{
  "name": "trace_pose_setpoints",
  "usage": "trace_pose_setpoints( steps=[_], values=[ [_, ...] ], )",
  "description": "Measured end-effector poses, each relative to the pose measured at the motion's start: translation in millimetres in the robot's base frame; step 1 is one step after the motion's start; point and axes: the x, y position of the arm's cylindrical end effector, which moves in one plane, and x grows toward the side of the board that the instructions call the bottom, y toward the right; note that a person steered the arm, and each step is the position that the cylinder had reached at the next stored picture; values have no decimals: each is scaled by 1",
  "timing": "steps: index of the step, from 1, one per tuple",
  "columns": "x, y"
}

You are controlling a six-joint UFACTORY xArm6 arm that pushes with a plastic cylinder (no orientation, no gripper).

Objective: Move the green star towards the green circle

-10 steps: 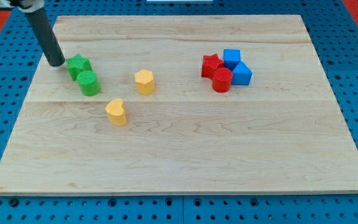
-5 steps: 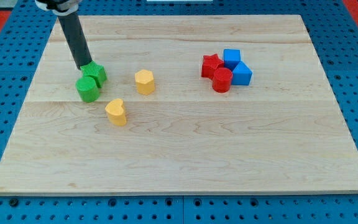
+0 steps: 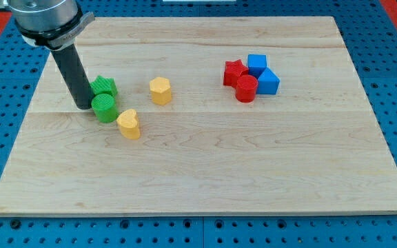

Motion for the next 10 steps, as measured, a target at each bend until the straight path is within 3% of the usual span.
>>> trace_pose_setpoints(
  steps=[4, 10],
  values=[
    [-88, 16],
    [-73, 21]
  ],
)
